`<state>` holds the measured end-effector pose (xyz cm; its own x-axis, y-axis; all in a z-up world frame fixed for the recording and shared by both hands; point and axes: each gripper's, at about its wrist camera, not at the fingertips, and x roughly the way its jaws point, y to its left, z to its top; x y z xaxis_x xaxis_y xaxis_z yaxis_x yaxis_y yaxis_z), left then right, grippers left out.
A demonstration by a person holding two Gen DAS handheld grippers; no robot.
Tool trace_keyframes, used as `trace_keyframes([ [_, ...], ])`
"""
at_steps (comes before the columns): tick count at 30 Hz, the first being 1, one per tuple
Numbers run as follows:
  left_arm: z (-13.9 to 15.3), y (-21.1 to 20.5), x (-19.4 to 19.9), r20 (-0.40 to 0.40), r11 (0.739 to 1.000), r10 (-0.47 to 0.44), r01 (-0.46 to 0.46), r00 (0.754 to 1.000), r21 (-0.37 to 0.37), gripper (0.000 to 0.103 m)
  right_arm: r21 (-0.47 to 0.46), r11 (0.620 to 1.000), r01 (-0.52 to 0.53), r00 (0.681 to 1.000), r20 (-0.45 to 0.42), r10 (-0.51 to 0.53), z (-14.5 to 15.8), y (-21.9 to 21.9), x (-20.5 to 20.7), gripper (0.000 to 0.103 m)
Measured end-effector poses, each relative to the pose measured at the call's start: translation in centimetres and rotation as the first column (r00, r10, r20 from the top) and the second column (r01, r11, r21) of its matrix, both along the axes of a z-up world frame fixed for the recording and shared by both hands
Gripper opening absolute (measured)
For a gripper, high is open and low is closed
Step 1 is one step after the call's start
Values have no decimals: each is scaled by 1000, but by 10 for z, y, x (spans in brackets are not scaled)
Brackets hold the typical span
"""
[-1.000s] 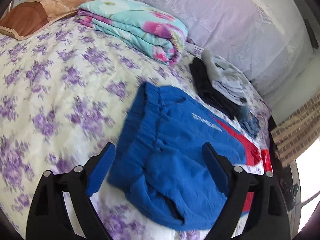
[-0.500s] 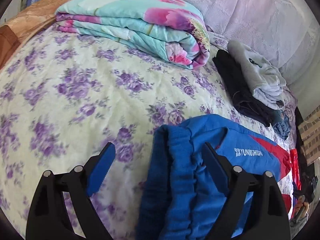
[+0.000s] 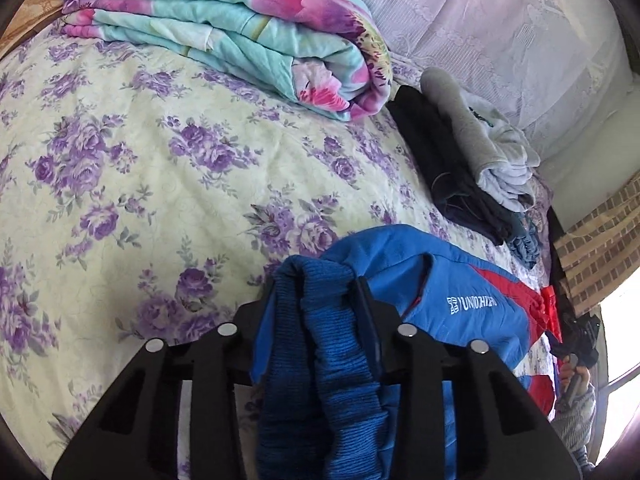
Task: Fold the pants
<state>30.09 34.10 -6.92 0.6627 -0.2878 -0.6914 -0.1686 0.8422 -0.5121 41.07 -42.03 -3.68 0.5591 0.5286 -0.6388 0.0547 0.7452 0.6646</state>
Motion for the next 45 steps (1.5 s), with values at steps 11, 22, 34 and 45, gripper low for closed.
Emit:
trace_keyframes([
  [11, -13, 10, 1, 18, 997, 14, -13, 1000, -81, 31, -126, 987, -96, 995, -36, 92, -7, 3, 59, 77],
  [22, -3, 4, 6, 0, 999, 21, -21, 1000, -33, 27, -146, 978, -147, 989, 6, 149, -11, 17, 63, 12],
  [34, 44, 0, -26, 150, 997, 15, -2, 989, -82, 13, -152, 982, -115, 982, 133, 136, 45, 6, 10, 10],
  [45, 61, -17, -133, 221, 998, -48, 56, 974, -30, 12, -53, 995, -79, 985, 149, 86, 34, -47, -103, 8],
])
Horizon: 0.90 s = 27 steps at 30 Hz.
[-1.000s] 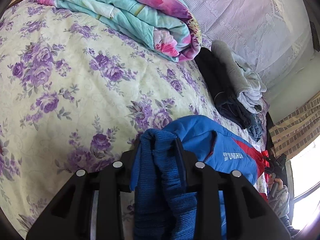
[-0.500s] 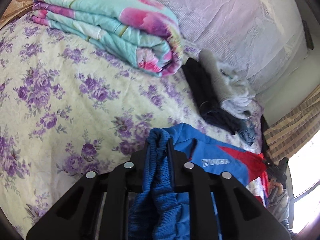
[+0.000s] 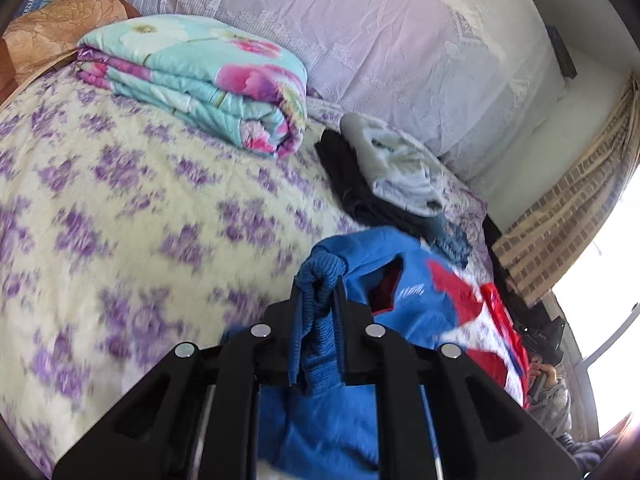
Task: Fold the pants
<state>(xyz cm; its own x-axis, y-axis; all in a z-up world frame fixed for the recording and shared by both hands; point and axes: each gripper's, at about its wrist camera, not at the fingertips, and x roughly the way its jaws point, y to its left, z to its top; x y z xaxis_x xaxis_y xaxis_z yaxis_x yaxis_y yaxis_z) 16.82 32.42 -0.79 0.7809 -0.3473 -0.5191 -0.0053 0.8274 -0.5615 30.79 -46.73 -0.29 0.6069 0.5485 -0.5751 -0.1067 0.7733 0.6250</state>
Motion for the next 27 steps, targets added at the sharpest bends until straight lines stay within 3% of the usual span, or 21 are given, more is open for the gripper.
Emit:
trace_keyframes([
  [2, -7, -2, -9, -17, 1000, 4, -4, 1000, 8, 12, 68, 998, -10, 998, -64, 14, -9, 7, -6, 9],
  [3, -9, -1, -11, -17, 1000, 4, -4, 1000, 2, 12, 103, 994, -20, 996, -89, 29, -10, 15, -4, 18],
  [4, -8, -1, -13, -11, 1000, 9, -9, 1000, -8, 12, 109, 994, -20, 995, -96, 31, -9, 26, -4, 36],
  [6, -6, 0, -13, 2, 1000, 11, -11, 1000, -22, 12, 104, 994, -27, 993, -116, 39, -2, 49, 9, 50],
  [12, 6, -11, -16, 36, 1000, -7, 8, 999, -7, 12, 179, 983, 27, 967, -253, 20, 15, 98, 84, 54],
  [17, 5, -16, -34, 67, 999, -19, 21, 998, -30, 12, 223, 962, 157, 886, -462, -37, -10, 128, 125, 60],
  [21, 4, -32, -63, 115, 997, -71, 72, 991, -5, 12, 163, 975, 154, 872, -486, -57, -21, 151, 138, 60],
  [27, -7, -53, -96, 116, 988, -150, 147, 982, 38, 12, 117, 969, 215, 837, -534, -122, -41, 149, 150, 60],
])
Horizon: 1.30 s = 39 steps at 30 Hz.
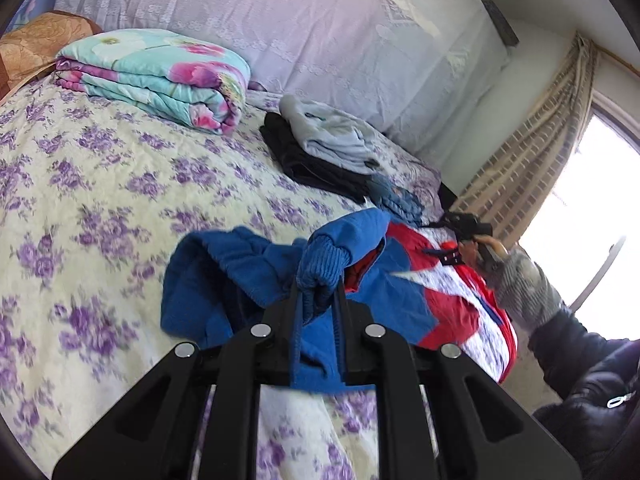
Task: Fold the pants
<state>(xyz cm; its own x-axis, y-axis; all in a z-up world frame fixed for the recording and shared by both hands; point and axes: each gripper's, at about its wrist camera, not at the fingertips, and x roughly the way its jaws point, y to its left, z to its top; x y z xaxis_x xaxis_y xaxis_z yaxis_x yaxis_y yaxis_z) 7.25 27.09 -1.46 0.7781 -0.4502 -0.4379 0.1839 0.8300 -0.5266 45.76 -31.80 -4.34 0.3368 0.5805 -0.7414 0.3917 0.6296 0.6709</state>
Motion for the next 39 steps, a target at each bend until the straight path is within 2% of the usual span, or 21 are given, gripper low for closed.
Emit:
trace_keyframes([
  [11, -20, -26, -41, -17, 997, -63, 64, 998, 53, 13, -97, 995, 34, 999, -36, -37, 2, 0, 24, 61],
  [14, -29, -30, -51, -33, 995, -79, 81, 996, 56, 13, -112, 994, 12, 1000, 4, -12, -1, 0, 22, 59],
  [15, -32, -29, -52, -40, 995, -79, 81, 996, 53, 13, -126, 992, -3, 1000, 27, 6, -2, 0, 19, 47],
  [16, -35, -28, -53, -47, 996, -76, 78, 996, 46, 13, -131, 991, -21, 998, 48, 27, -2, 0, 17, 30],
  [17, -37, -25, -53, -50, 996, -75, 76, 996, 37, 13, -141, 989, -37, 996, 77, 48, -2, 0, 13, 25],
  [19, -39, -20, -52, -49, 997, -70, 71, 996, 14, 14, -146, 988, -40, 992, 114, 57, -2, -3, 6, 8],
  [21, -38, -15, -49, -48, 998, -65, 65, 997, 3, 14, -131, 991, -34, 988, 145, 53, -1, -7, -3, 3],
  [24, -33, -10, -44, -45, 999, -45, 46, 998, 5, 14, -114, 993, -26, 978, 202, 49, 9, -15, -16, 2],
  [28, -15, 8, -23, -40, 999, 28, -27, 999, 30, 14, -45, 999, -6, 967, 254, 17, 26, -30, -25, 2],
  [34, 41, 57, 64, -28, 994, 105, -105, 994, 16, 14, 28, 999, 25, 928, 372, -33, 81, -49, -26, 2],
  [37, 64, 72, 111, -9, 989, 146, -146, 989, 18, 14, 39, 999, -3, 899, 438, -15, 98, -57, -47, 2],
  [39, 62, 75, 127, -19, 989, 143, -144, 989, -24, 14, 55, 998, -21, 894, 448, -6, 94, -67, -72, 2],
])
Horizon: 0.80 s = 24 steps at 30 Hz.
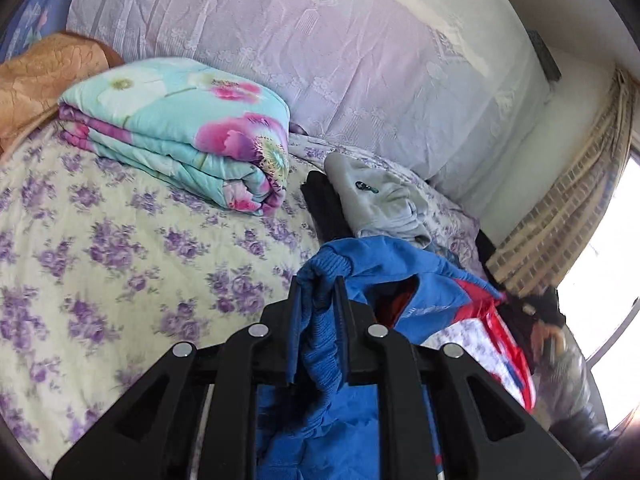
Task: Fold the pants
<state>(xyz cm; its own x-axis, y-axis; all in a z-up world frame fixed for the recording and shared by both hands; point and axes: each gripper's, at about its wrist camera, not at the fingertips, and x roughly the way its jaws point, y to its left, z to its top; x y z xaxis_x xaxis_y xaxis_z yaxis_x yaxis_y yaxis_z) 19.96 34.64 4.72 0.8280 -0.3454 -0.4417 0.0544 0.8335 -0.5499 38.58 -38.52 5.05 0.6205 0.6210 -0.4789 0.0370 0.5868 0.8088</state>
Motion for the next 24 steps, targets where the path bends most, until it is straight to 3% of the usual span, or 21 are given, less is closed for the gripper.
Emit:
trace_keyframes([
  [3, -21, -10, -2, -18, 999, -30, 30, 999, 16, 14, -18, 1000, -25, 1000, -19, 25, -21, -12, -41, 2],
  [5, -50, -13, -1, -91, 999, -22, 25, 996, 31, 16, -23, 999, -32, 998, -62, 31, -44, -18, -62, 2],
  [7, -79, -8, 2, -171, 1000, -15, 13, 985, -10, 17, 23, 999, -24, 994, -108, 26, -66, -25, -77, 2],
  [8, -86, -4, 1, -173, 999, -15, 9, 985, -38, 17, 35, 999, -18, 993, -113, 22, -72, -28, -83, 2],
  [10, -87, 0, -4, -150, 998, -13, 3, 989, -65, 17, 52, 999, -10, 994, -106, 15, -75, -32, -89, 2],
  [14, -55, 0, -23, -38, 999, 23, -24, 999, -30, 14, 68, 998, -1, 998, -69, 5, -65, -36, -97, 2],
  [18, -31, 0, -58, 54, 999, -9, 12, 999, -46, 14, 60, 998, 6, 1000, -23, -5, -55, -50, -117, 2],
  [24, -48, -44, -50, -127, 988, -107, 91, 986, -125, 14, 108, 992, 65, 993, -108, -53, -90, -72, -132, 2],
])
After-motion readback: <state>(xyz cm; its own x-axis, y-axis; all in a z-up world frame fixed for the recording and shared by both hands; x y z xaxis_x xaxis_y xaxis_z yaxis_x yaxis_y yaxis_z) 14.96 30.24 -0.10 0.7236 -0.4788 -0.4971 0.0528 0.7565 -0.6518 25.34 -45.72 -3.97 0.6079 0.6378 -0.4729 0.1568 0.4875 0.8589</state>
